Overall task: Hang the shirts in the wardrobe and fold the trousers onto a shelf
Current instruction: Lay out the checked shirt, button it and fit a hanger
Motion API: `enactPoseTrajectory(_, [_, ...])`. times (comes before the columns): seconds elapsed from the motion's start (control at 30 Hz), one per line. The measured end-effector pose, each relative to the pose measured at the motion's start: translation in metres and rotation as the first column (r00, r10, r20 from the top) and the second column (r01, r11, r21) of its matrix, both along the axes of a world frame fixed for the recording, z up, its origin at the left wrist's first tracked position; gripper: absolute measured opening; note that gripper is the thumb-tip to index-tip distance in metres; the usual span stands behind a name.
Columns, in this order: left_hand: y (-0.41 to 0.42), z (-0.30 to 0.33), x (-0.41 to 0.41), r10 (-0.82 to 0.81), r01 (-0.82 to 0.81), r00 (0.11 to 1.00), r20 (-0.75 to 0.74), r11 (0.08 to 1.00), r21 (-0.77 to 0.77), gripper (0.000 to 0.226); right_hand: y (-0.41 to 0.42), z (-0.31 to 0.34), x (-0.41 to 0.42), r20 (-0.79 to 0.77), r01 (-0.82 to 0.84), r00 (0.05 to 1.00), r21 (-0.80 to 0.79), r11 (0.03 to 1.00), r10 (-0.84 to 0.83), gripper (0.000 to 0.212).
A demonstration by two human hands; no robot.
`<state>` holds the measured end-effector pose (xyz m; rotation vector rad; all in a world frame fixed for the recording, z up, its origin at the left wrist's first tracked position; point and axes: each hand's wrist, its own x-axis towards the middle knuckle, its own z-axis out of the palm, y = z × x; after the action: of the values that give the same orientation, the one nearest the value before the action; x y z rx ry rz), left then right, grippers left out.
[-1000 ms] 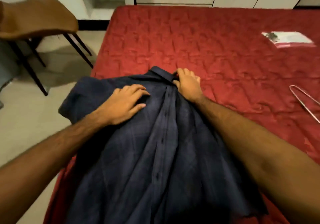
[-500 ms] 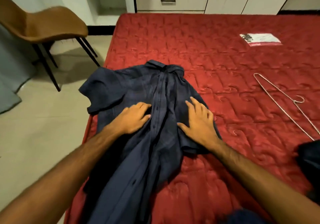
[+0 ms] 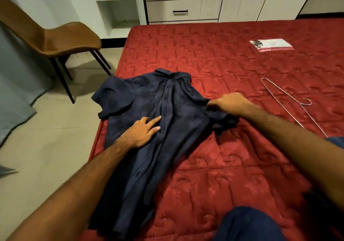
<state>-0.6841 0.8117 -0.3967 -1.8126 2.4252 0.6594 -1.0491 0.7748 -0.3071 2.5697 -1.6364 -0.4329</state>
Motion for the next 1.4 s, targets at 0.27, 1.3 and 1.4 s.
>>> enactPoseTrajectory(0.27, [-0.001,0.004,-0.009,-0.105,0.083,0.974,0.199,0.99,0.116,0.075,0.0,-0.01,-0.009,-0.013,0.25,0.965,-0.255,0.934,-0.262,0.031])
enactPoseTrajectory(1.3, [0.276,0.011,0.063,0.036,-0.087,0.943,-0.331,0.986,-0.14,0.085,0.24,0.018,0.095,-0.179,0.173,0.98,0.565,0.807,-0.086,0.013])
enactPoseTrajectory(1.4, [0.274,0.011,0.055,0.088,-0.161,0.942,-0.325,0.965,-0.207,0.102,0.256,0.019,0.094,-0.33,0.28,0.93,0.346,0.895,-0.163,0.028])
